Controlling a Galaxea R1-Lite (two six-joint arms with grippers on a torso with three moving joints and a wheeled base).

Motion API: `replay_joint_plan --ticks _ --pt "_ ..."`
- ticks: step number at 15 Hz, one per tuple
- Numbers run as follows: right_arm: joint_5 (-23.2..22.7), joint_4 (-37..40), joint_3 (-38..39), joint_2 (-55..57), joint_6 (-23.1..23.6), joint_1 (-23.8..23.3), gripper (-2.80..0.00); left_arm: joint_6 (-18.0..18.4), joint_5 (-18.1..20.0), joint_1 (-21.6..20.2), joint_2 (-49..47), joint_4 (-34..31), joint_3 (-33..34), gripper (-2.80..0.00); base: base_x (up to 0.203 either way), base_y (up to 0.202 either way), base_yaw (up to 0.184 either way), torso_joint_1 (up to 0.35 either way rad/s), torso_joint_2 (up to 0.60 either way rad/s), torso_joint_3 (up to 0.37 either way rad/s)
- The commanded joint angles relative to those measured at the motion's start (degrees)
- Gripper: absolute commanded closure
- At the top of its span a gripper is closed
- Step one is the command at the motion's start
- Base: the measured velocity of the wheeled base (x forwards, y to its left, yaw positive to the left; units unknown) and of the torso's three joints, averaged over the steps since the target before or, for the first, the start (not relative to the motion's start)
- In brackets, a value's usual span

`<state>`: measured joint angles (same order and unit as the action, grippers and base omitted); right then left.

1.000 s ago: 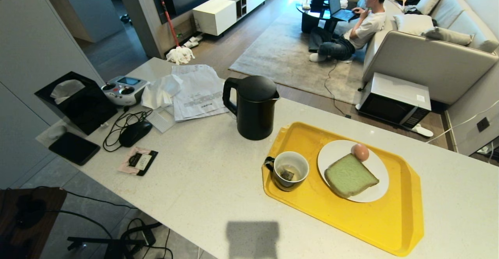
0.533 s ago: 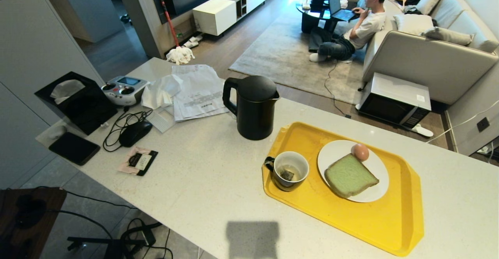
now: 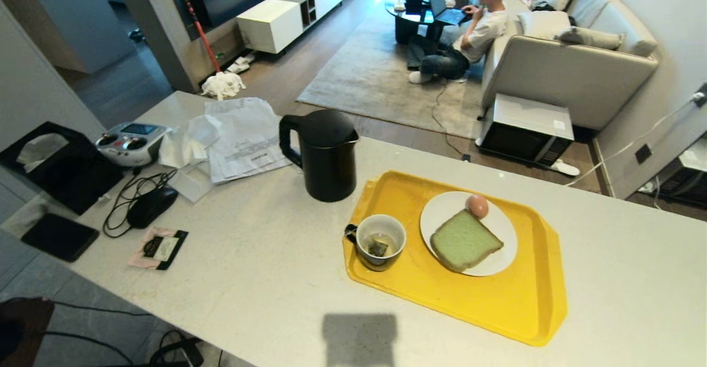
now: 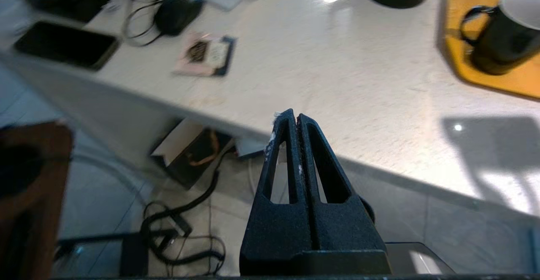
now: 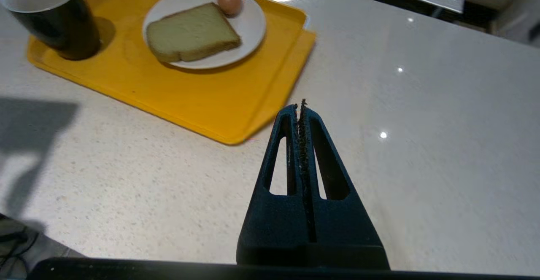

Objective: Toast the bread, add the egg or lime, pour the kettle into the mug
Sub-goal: Pick up the kettle

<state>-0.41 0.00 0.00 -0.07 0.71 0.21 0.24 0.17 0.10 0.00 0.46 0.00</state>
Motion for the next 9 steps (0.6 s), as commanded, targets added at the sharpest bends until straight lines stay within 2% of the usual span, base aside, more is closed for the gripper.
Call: replay_joint_plan --ticks 1,9 --pt "-0.1 0.0 0.1 0.1 0.1 0.1 0.0 0.0 0.0 0.0 0.0 0.1 0.0 0.0 0.002 0.01 -0.169 0.003 0.01 0.003" --pt "-0.1 0.0 0.1 0.1 0.1 0.1 0.0 0.0 0.0 0.0 0.0 0.0 0.0 0.0 0.001 0.009 -0.167 0.003 0.0 0.003"
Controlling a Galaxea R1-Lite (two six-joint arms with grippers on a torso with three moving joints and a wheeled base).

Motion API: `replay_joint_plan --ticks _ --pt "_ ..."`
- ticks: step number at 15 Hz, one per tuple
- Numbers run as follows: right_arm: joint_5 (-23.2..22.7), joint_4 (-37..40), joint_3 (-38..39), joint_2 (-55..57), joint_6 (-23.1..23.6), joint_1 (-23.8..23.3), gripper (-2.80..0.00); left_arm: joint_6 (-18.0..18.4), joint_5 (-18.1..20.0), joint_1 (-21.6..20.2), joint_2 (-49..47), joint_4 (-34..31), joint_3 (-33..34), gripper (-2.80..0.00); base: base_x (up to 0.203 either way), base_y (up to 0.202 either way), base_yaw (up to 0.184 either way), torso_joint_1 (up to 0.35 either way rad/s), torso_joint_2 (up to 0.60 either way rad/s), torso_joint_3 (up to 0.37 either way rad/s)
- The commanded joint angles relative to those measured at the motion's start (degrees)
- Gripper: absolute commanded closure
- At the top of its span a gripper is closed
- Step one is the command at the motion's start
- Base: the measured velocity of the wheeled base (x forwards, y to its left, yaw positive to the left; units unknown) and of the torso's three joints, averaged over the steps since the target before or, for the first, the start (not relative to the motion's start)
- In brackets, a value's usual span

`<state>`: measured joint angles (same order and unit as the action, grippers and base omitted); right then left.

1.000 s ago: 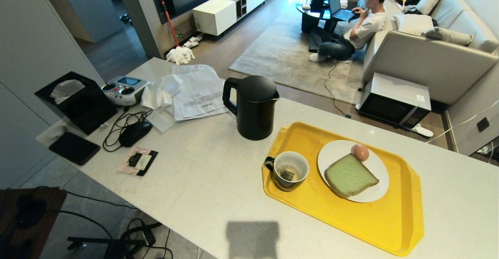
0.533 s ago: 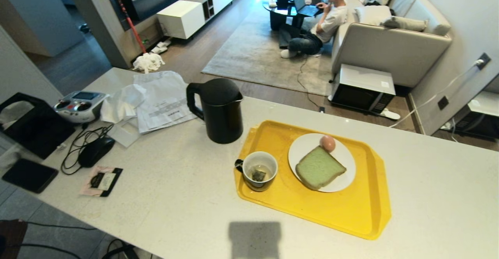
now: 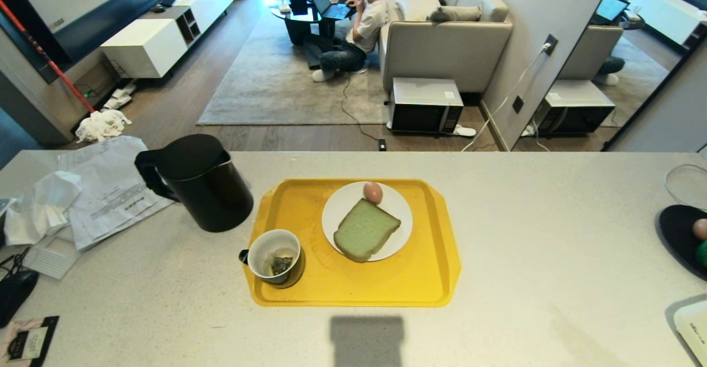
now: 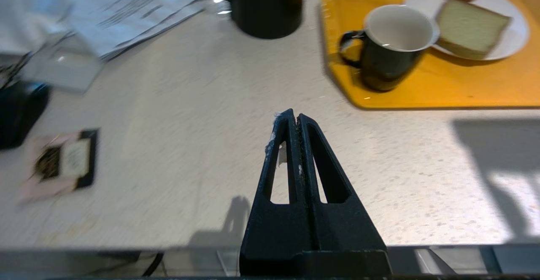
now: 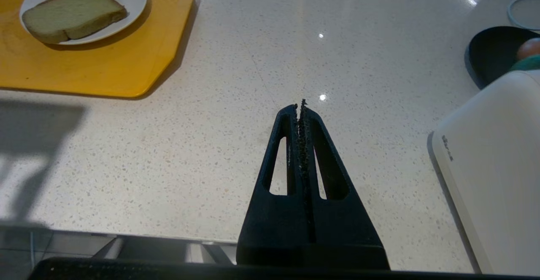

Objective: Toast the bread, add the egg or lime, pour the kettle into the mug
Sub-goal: Pick up the kettle

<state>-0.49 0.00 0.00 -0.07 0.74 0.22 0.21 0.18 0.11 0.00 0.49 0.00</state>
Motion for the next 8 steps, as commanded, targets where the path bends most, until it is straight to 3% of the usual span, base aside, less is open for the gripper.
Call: replay_joint_plan --ticks 1,8 --pt "0.0 0.0 0.1 0.1 0.0 0.0 0.0 0.0 0.0 0.0 0.0 0.0 0.0 0.0 -0.001 0.0 -0.089 0.002 0.0 0.002" --pt "0.0 0.0 0.1 0.1 0.0 0.0 0.0 0.0 0.0 0.0 0.0 0.0 0.0 0.0 0.0 0.0 0.0 0.0 0.0 0.0"
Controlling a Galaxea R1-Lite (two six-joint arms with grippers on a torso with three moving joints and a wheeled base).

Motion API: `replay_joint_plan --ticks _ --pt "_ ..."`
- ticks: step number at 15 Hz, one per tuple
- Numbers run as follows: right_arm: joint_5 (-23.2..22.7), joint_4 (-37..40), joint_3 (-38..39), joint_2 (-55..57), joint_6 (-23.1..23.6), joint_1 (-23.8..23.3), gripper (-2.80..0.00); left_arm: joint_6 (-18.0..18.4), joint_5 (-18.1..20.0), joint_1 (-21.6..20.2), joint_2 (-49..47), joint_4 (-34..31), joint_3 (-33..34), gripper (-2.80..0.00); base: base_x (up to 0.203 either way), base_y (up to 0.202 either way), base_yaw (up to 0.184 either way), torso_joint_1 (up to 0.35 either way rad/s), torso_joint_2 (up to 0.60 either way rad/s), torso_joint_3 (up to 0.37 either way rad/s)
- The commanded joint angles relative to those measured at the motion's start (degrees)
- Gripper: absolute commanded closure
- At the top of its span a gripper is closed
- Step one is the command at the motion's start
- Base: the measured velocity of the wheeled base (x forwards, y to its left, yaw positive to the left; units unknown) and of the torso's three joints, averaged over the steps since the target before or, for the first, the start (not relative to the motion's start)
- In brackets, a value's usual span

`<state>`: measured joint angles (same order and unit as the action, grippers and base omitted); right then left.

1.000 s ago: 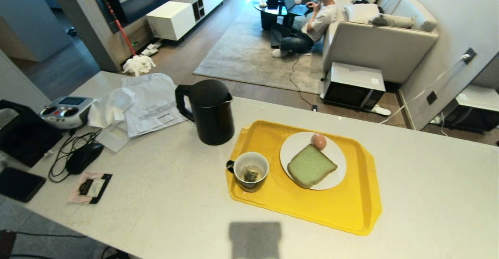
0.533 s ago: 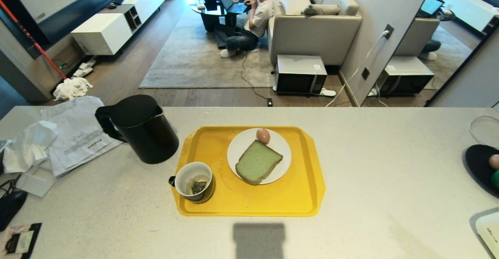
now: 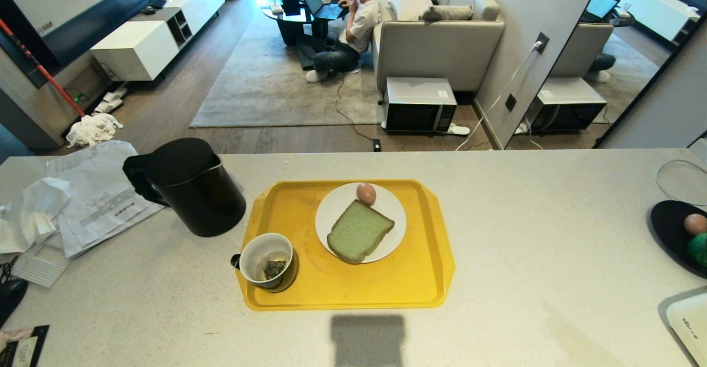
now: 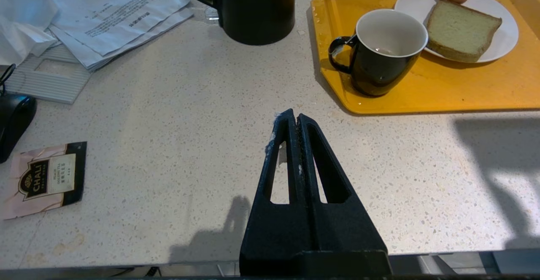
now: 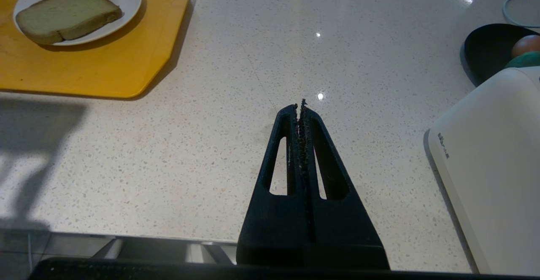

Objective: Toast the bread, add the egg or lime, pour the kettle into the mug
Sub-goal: Pick up the kettle

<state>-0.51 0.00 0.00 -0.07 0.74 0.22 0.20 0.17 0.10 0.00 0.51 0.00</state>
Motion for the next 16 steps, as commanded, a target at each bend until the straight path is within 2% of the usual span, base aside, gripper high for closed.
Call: replay_joint_plan --ticks 1,16 --pt "0.0 0.0 0.1 0.1 0.0 0.0 0.0 0.0 0.0 0.0 0.0 -0.1 0.0 0.0 0.0 0.0 0.0 0.0 0.0 0.0" --pt "0.1 0.0 0.1 0.1 0.0 0.0 0.0 0.5 -0.3 0.0 -0.4 -1.3 -0.9 0.0 0.0 0.0 0.0 0.0 0.0 0.0"
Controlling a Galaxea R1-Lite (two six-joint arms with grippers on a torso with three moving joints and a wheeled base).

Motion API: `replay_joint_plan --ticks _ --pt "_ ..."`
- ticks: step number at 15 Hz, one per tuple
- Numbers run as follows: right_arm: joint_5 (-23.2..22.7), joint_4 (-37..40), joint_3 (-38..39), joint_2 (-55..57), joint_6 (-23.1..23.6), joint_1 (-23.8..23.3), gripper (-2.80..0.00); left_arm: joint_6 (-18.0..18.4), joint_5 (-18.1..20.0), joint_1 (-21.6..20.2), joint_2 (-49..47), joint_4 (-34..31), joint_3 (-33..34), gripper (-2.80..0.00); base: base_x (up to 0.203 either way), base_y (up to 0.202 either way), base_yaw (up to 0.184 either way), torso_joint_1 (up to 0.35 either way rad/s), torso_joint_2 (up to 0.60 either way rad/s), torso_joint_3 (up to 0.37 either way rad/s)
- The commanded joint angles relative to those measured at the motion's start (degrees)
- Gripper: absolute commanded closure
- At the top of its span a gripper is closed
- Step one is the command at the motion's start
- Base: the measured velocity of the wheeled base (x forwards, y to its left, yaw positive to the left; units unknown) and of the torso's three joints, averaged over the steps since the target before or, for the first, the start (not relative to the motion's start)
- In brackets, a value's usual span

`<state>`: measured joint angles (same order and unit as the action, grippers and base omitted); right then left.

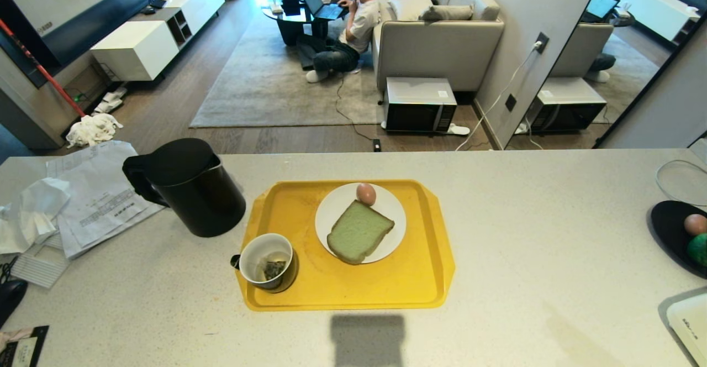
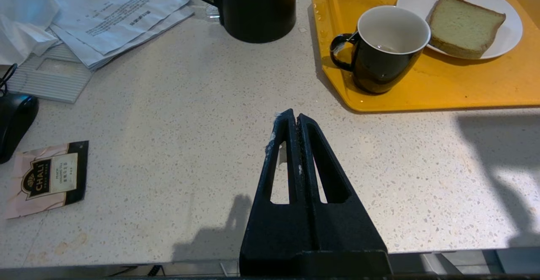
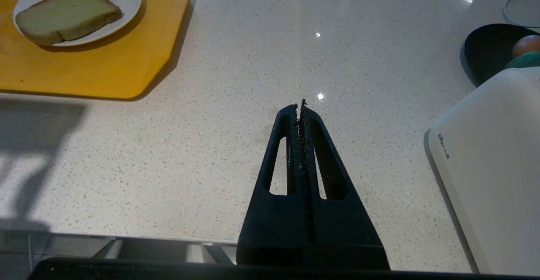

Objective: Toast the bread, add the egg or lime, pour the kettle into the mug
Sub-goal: Pick up the kettle

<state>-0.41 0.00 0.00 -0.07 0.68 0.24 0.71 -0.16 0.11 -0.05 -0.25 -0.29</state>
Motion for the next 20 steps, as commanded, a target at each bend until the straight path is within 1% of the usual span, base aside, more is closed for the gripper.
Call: replay_joint_plan --ticks 1,2,6,8,10,12,14,15,18,20 --pt "0.0 0.0 0.1 0.1 0.0 0.0 0.0 -0.3 0.0 0.0 -1.0 -1.1 -2.4 0.0 0.0 0.0 0.0 0.0 0.0 0.0" --pt "0.0 0.0 0.1 0.1 0.0 0.0 0.0 -1.0 0.0 0.0 -3.2 -2.1 -5.8 0.0 0.0 0.0 0.0 0.0 0.0 0.0" --pt "0.0 0.0 0.1 0.1 0.0 0.0 0.0 -5.4 0.1 1.4 -18.7 -3.4 -22.0 0.0 0.0 0.0 0.0 0.0 0.0 0.0" --pt "-0.1 0.0 0.1 0.1 0.0 0.0 0.0 -6.3 0.2 2.1 -25.0 -3.3 -27.4 0.0 0.0 0.0 0.0 0.0 0.0 0.0" --pt "0.0 0.0 0.1 0.1 0.0 0.0 0.0 -6.4 0.2 2.4 -30.3 -2.0 -30.2 0.0 0.0 0.0 0.0 0.0 0.0 0.0" --pt "0.0 0.0 0.1 0.1 0.0 0.0 0.0 -6.4 0.3 2.4 -34.1 -0.1 -30.7 0.0 0.0 0.0 0.0 0.0 0.0 0.0" --pt "0.0 0.0 0.1 0.1 0.0 0.0 0.0 -6.5 0.2 2.4 -36.5 0.3 -30.6 0.0 0.0 0.0 0.0 0.0 0.0 0.0" --pt "0.0 0.0 0.1 0.1 0.0 0.0 0.0 -6.4 0.2 2.3 -37.5 0.3 -30.6 -2.8 0.0 0.0 0.0 0.0 0.0 0.0" --pt "0.0 0.0 0.1 0.1 0.0 0.0 0.0 -6.6 0.6 2.2 -40.3 0.7 -30.2 -2.8 0.0 0.0 0.0 0.0 0.0 0.0" --pt "0.0 0.0 0.1 0.1 0.0 0.0 0.0 -6.8 0.9 2.2 -44.4 0.8 -29.6 -2.8 0.0 0.0 0.0 0.0 0.0 0.0"
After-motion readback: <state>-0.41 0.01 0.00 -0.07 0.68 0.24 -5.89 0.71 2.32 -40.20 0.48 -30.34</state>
